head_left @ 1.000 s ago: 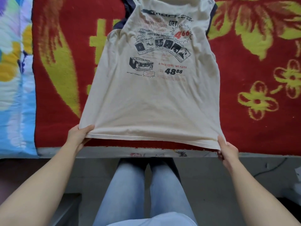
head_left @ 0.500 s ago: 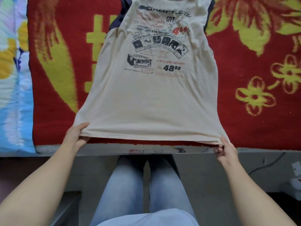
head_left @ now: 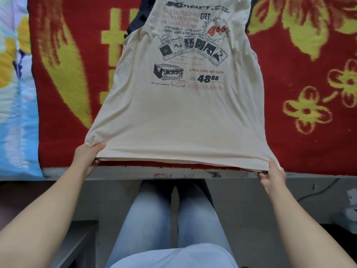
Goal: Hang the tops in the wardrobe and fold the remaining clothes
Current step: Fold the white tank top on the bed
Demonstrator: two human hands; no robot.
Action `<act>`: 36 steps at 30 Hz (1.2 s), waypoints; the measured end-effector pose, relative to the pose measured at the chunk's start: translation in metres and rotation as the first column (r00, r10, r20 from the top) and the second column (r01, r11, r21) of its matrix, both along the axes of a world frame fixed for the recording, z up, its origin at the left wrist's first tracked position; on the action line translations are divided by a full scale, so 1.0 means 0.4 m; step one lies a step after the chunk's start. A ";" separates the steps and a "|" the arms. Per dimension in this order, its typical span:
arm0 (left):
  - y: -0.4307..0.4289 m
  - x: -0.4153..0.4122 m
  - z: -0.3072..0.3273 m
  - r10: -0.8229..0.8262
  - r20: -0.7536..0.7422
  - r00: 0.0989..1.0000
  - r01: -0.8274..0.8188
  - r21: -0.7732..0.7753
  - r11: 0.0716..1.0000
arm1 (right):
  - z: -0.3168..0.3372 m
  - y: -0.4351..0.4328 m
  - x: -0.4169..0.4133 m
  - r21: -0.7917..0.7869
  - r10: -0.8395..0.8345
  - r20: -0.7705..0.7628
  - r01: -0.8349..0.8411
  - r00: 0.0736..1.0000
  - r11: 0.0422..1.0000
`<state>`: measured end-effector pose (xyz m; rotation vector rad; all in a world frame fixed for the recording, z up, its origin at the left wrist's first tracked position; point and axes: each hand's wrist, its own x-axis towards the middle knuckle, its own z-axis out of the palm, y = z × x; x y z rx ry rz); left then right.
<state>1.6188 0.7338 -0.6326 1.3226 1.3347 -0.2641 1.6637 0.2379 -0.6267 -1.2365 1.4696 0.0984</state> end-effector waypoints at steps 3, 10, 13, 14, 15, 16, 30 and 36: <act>0.012 -0.012 0.001 -0.057 -0.016 0.998 0.057 -0.006 0.998 | -0.008 -0.017 -0.009 -0.071 0.041 -0.096 -0.048 0.995 0.996; -0.001 -0.096 -0.024 -0.160 -0.181 0.970 0.180 0.100 0.979 | -0.036 -0.019 -0.065 -0.160 0.046 -0.230 -0.084 0.972 0.984; -0.006 -0.127 -0.042 -0.155 -0.232 0.960 0.188 0.125 0.974 | -0.037 -0.021 -0.090 -0.168 0.071 -0.276 -0.120 0.959 0.978; -0.008 -0.132 -0.047 -0.160 -0.244 0.956 0.198 0.139 0.970 | -0.038 -0.021 -0.095 -0.173 0.076 -0.284 -0.128 0.956 0.977; -0.012 -0.134 -0.053 -0.179 -0.255 0.950 0.223 0.157 0.962 | -0.039 -0.018 -0.097 -0.175 0.077 -0.297 -0.133 0.952 0.975; -0.018 -0.134 -0.056 -0.206 -0.272 0.940 0.259 0.174 0.950 | -0.040 -0.014 -0.097 -0.187 0.080 -0.313 -0.144 0.946 0.972; -0.094 0.169 -0.005 -0.415 -0.444 0.794 0.589 0.393 0.706 | 0.013 0.120 0.203 -0.392 0.633 -0.499 -0.806 0.592 0.444; -0.122 0.357 0.009 -0.541 -0.404 0.738 0.675 0.441 0.592 | 0.039 0.175 0.424 -0.429 0.765 -0.493 -0.881 0.414 0.200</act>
